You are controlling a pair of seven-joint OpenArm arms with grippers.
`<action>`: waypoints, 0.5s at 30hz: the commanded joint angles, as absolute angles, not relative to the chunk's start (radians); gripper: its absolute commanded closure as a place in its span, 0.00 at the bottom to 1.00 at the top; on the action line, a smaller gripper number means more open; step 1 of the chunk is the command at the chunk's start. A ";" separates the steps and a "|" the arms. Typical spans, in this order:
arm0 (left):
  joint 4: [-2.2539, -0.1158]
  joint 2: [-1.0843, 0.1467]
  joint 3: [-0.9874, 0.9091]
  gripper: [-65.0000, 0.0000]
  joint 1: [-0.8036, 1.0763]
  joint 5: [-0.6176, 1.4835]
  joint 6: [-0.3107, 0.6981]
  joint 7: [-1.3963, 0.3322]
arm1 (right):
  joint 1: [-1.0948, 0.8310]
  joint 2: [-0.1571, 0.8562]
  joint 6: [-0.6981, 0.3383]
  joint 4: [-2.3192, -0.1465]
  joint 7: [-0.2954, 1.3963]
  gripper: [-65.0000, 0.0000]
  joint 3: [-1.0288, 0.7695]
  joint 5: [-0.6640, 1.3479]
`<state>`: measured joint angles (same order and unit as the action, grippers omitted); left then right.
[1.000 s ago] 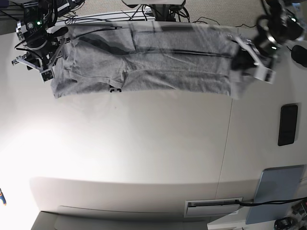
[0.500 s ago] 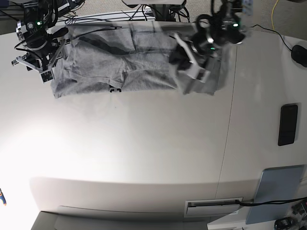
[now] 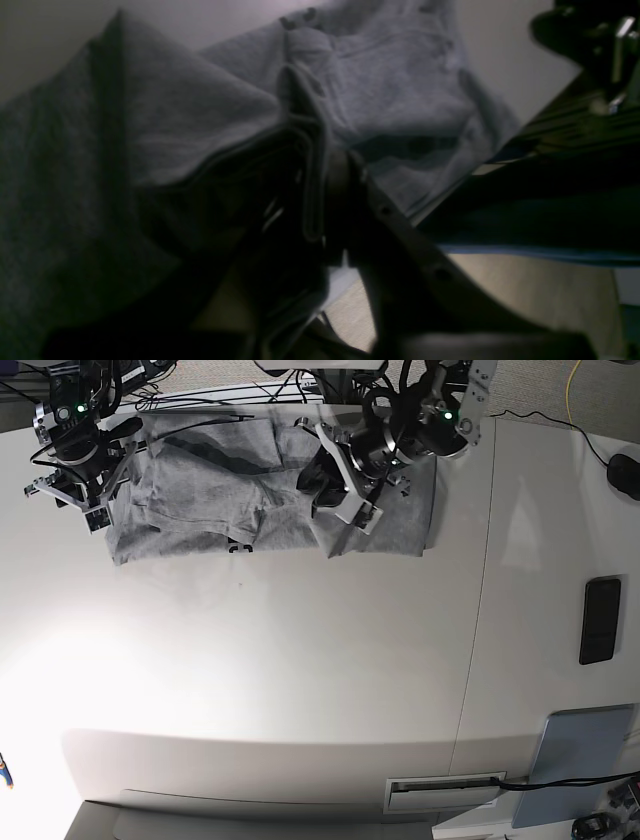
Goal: Fold the T-shirt properly
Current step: 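Grasp the strip end with the left gripper and fold it toward the right gripper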
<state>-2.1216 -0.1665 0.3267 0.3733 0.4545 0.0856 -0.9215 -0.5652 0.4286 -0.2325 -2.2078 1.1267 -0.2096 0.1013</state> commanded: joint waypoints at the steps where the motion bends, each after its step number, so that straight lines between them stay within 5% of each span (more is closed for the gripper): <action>1: -2.130 -0.161 0.342 0.92 0.365 0.467 0.094 -0.888 | -0.565 0.440 -0.227 -2.225 1.119 0.64 -0.217 0.086; 4: -2.112 -0.160 0.369 0.54 0.362 0.469 0.136 -0.846 | -0.565 0.440 -0.227 -2.225 1.118 0.64 -0.217 0.086; 5: -2.110 -0.161 0.377 0.48 0.361 0.470 0.165 -0.826 | -0.565 0.441 -0.227 -2.225 1.118 0.64 -0.217 0.086; 15: -2.135 -0.177 0.381 0.47 0.291 0.344 0.263 -0.921 | -0.565 0.441 -0.227 -2.225 1.118 0.64 -0.217 0.086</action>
<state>-2.1105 -0.1772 0.3794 0.2947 0.3256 0.2592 -0.9417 -0.5652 0.4286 -0.2325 -2.2078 1.1286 -0.2096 0.1013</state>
